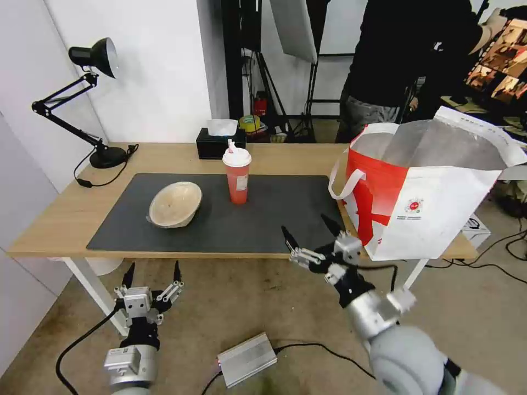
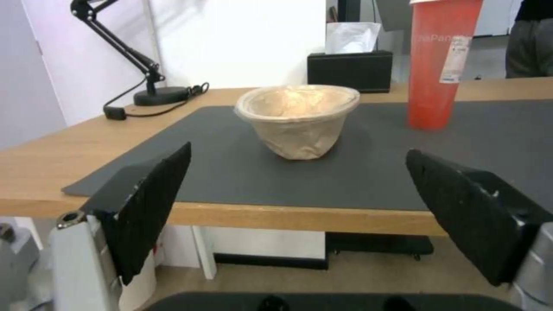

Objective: Pick up the trash from the table and place it into the takeout bag.

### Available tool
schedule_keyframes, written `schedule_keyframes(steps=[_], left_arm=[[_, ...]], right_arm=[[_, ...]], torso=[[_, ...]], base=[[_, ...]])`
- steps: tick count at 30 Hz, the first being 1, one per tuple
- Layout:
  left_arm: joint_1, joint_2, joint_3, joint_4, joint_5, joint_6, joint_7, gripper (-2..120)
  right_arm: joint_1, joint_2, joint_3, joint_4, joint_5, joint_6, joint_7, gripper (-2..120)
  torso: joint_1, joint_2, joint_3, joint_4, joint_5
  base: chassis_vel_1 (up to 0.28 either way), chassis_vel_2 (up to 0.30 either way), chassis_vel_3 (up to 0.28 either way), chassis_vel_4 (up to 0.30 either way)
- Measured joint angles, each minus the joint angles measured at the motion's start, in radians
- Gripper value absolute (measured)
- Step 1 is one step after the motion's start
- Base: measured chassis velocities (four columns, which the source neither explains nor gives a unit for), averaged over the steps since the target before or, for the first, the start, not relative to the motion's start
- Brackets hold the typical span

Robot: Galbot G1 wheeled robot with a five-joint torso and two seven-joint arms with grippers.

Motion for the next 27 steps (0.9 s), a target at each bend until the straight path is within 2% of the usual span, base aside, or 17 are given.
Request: schedule_keyframes(steps=[3, 14, 18, 27], left_arm=[[0.001, -0.001, -0.007, 0.000, 0.000, 0.000, 0.000, 100], [0.004, -0.001, -0.021, 0.002, 0.000, 0.000, -0.001, 100], [0.004, -0.001, -0.028, 0.002, 0.000, 0.000, -0.002, 100], [0.003, -0.001, -0.035, 0.001, -0.002, 0.000, -0.004, 100]], right_arm=[[0.106, -0.004, -0.051, -0.039, 0.038, -0.022, -0.007, 100], [0.318, 0.014, -0.195, -0.124, 0.165, -0.092, -0.010, 100], [0.406, 0.047, -0.245, -0.170, 0.208, -0.122, -0.009, 100], [0.478, 0.118, -0.297, -0.243, 0.262, -0.165, 0.015, 100]], torso=[[0.000, 0.000, 0.000, 0.0000, 0.0000], [0.000, 0.000, 0.000, -0.0001, 0.0000], [0.000, 0.000, 0.000, 0.0000, -0.0002], [0.000, 0.000, 0.000, -0.0001, -0.0001]], base=[[0.000, 0.000, 0.000, 0.000], [0.000, 0.000, 0.000, 0.000], [0.000, 0.000, 0.000, 0.000], [0.000, 0.000, 0.000, 0.000]])
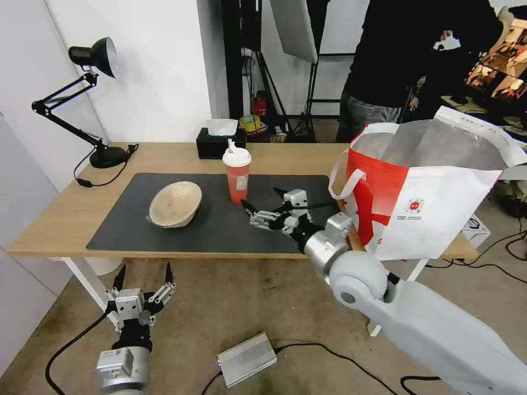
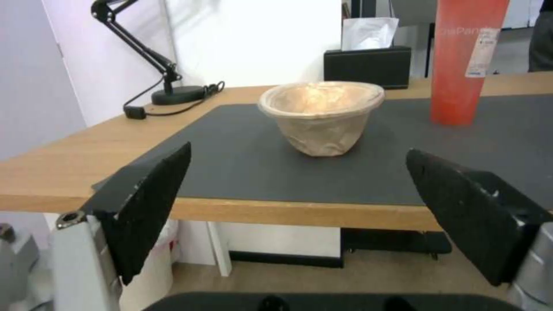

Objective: Pick up the trash from the table and place it into the takeout bag.

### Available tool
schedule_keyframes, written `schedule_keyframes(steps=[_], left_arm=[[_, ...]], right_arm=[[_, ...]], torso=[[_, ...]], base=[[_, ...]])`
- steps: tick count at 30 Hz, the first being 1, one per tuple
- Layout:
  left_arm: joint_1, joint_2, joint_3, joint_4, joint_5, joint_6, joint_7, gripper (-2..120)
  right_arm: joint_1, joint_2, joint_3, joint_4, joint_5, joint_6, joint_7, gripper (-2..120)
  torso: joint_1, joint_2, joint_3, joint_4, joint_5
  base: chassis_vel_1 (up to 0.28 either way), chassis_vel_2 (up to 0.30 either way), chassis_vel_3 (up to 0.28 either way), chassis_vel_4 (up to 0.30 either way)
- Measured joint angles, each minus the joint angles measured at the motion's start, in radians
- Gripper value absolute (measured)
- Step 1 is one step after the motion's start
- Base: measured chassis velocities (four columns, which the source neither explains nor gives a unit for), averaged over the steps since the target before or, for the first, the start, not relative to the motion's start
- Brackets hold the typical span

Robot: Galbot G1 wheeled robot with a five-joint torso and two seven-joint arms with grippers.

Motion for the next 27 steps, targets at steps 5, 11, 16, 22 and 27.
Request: schedule_keyframes(steps=[5, 11, 16, 22, 27], left_arm=[[-0.003, 0.000, -0.003, 0.000, -0.003, 0.000, -0.001, 100], [-0.008, 0.000, -0.005, 0.001, -0.005, 0.000, -0.001, 100], [-0.010, 0.000, -0.010, 0.003, -0.008, 0.000, -0.001, 100], [-0.010, 0.000, -0.012, 0.002, -0.009, 0.000, -0.002, 100], [-0.008, 0.000, -0.012, -0.002, -0.009, 0.000, -0.002, 100]], right_arm=[[0.026, 0.029, -0.018, -0.041, -0.002, -0.001, 0.000, 100], [0.055, 0.065, -0.034, -0.091, -0.004, 0.001, 0.000, 100], [0.071, 0.091, -0.038, -0.127, -0.004, 0.004, 0.000, 100], [0.080, 0.103, -0.034, -0.147, -0.002, 0.006, 0.000, 100], [0.092, 0.121, -0.024, -0.167, 0.004, 0.008, 0.000, 100]], torso=[[0.000, 0.000, 0.000, 0.0000, 0.0000], [0.000, 0.000, 0.000, 0.0000, 0.0001], [0.000, 0.000, 0.000, 0.0000, 0.0001], [0.000, 0.000, 0.000, 0.0000, 0.0001], [0.000, 0.000, 0.000, -0.0001, 0.0000]], base=[[0.000, 0.000, 0.000, 0.000], [0.000, 0.000, 0.000, 0.000], [0.000, 0.000, 0.000, 0.000], [0.000, 0.000, 0.000, 0.000], [0.000, 0.000, 0.000, 0.000]])
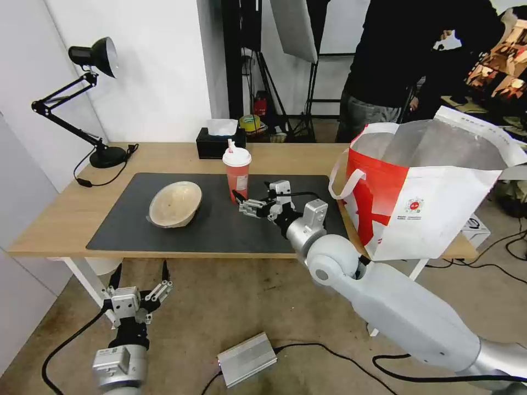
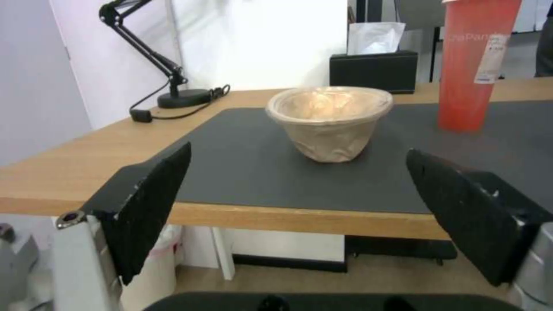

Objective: Pick up the trash from the table and place it into the takeout bag.

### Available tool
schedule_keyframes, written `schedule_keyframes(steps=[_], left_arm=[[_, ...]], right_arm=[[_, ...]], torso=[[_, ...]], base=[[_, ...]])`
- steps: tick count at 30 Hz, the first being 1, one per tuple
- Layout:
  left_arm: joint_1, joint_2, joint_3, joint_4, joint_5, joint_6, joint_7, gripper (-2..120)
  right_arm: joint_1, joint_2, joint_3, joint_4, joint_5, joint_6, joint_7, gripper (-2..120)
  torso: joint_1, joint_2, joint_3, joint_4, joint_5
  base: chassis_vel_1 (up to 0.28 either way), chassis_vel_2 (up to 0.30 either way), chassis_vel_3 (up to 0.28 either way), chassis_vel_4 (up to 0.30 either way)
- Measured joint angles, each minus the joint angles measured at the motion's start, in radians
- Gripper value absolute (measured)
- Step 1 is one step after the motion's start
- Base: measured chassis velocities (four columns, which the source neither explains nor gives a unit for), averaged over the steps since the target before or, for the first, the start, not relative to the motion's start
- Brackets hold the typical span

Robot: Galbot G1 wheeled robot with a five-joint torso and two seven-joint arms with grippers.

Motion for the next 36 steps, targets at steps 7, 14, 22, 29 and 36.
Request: schedule_keyframes(steps=[7, 14, 22, 29, 36], left_arm=[[0.006, 0.000, -0.010, -0.012, -0.007, 0.000, 0.000, 100], [0.004, 0.004, -0.016, -0.008, -0.019, 0.000, 0.000, 100], [0.003, 0.006, -0.016, 0.002, -0.020, 0.000, 0.000, 100], [0.003, 0.003, -0.014, 0.004, -0.020, -0.001, 0.000, 100], [0.002, 0.001, -0.013, 0.003, -0.020, -0.002, 0.000, 100]], right_arm=[[0.017, 0.034, 0.015, -0.056, 0.011, 0.002, -0.004, 100], [0.019, 0.056, 0.012, -0.133, 0.001, 0.023, -0.019, 100], [0.014, 0.070, 0.011, -0.184, -0.006, 0.031, -0.030, 100], [0.021, 0.084, 0.010, -0.226, -0.016, 0.039, -0.042, 100], [0.036, 0.100, 0.005, -0.268, -0.025, 0.054, -0.053, 100]], torso=[[0.000, 0.000, 0.000, 0.0001, 0.0000], [0.000, 0.000, 0.000, 0.0000, 0.0000], [0.000, 0.000, 0.000, 0.0000, 0.0000], [0.000, 0.000, 0.000, 0.0000, 0.0000], [0.000, 0.000, 0.000, 0.0000, 0.0000]], base=[[0.000, 0.000, 0.000, 0.000], [0.000, 0.000, 0.000, 0.000], [0.000, 0.000, 0.000, 0.000], [0.000, 0.000, 0.000, 0.000], [0.000, 0.000, 0.000, 0.000]])
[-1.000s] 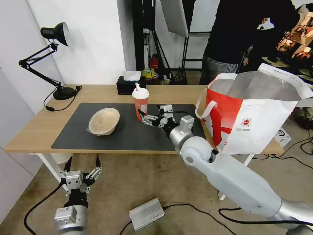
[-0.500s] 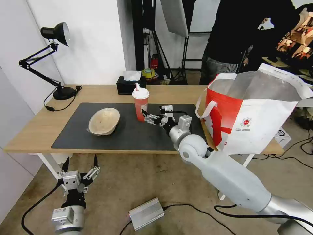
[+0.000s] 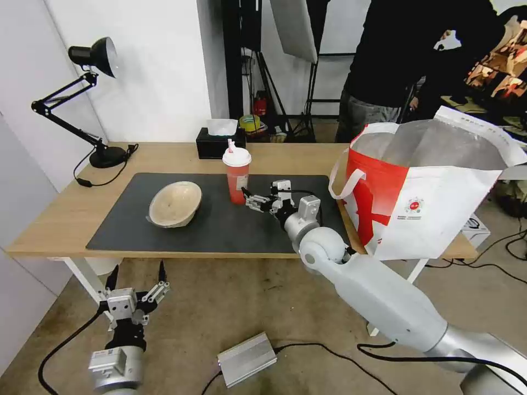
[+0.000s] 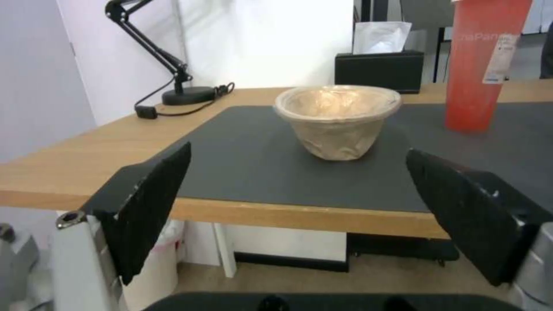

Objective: Pick up the trash from the table and place it into the takeout bag.

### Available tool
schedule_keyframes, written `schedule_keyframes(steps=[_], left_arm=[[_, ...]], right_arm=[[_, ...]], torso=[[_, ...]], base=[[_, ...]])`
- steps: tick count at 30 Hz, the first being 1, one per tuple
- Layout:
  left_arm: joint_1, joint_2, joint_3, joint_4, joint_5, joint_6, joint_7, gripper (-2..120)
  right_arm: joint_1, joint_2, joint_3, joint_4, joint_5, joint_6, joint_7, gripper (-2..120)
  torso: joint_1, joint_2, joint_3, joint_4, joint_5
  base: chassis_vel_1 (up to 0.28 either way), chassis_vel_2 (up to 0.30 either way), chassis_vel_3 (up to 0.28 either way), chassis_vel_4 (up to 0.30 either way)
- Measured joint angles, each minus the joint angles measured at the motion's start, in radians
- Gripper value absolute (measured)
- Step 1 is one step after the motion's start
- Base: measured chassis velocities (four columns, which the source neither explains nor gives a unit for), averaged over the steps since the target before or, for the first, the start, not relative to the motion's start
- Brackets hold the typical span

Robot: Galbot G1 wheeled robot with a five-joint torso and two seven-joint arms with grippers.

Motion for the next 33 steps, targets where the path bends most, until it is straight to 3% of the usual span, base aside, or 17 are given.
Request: schedule_keyframes(steps=[33], left_arm=[[-0.009, 0.000, -0.001, 0.008, -0.002, -0.002, 0.000, 100]], right_arm=[[0.053, 0.092, -0.037, -0.194, -0.027, 0.048, -0.048, 100]], torso=[[0.000, 0.000, 0.000, 0.0000, 0.0000]], base=[[0.000, 0.000, 0.000, 0.000]])
